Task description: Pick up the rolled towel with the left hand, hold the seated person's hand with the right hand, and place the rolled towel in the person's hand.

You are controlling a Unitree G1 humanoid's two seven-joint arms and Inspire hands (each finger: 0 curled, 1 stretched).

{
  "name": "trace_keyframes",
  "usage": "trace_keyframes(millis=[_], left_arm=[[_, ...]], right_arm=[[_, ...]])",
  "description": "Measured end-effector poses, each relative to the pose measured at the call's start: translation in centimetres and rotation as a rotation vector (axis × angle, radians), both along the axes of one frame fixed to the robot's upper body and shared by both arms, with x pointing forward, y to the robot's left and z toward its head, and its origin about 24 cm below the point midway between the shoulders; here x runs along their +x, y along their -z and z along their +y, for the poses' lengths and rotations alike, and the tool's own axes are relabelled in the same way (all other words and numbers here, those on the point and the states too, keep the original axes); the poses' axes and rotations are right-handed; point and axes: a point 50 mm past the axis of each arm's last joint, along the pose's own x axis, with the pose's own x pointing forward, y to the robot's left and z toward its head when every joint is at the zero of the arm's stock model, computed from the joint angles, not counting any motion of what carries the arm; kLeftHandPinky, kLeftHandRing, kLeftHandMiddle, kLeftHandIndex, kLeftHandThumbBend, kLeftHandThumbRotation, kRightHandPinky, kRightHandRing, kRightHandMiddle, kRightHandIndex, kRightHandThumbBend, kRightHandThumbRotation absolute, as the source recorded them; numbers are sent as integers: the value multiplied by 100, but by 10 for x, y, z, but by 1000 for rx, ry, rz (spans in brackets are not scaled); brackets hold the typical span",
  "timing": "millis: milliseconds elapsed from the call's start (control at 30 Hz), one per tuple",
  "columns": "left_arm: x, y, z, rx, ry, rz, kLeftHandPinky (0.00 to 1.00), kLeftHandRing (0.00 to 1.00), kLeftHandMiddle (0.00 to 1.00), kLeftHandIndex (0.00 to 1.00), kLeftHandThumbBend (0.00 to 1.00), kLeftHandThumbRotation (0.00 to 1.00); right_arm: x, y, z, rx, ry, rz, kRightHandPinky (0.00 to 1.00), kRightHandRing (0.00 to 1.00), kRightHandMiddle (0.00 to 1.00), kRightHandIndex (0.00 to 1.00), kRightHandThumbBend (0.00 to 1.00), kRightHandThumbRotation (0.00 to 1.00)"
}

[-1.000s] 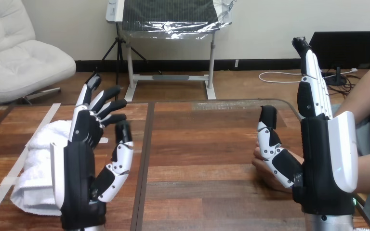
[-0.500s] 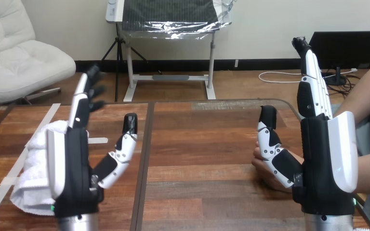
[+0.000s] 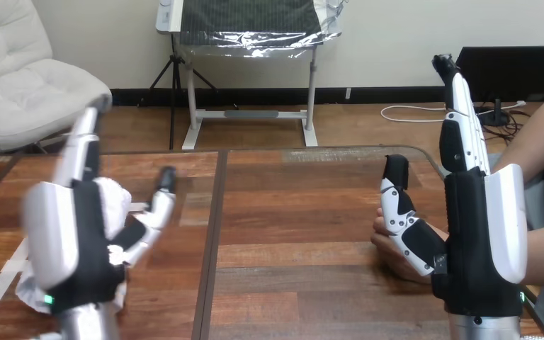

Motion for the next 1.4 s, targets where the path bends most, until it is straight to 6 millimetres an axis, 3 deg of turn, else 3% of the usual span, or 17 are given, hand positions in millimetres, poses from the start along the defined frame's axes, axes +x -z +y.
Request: trace_keyframes(millis=[233, 933, 1400], left_arm=[[8, -3, 10, 58, -97, 18, 73, 84, 89, 89, 59, 47], [44, -13, 25, 260, -257, 125, 73, 83, 88, 90, 74, 48], [65, 5, 30, 322, -299, 313, 79, 87, 91, 93, 85, 67]], right_arm=[[0, 0, 0, 0, 0, 0, 100, 100, 100, 100, 1, 0], [0, 0, 0, -4, -5, 6, 100, 100, 100, 100, 3, 0], [1, 1, 0, -6, 2, 17, 100, 100, 100, 100, 3, 0]])
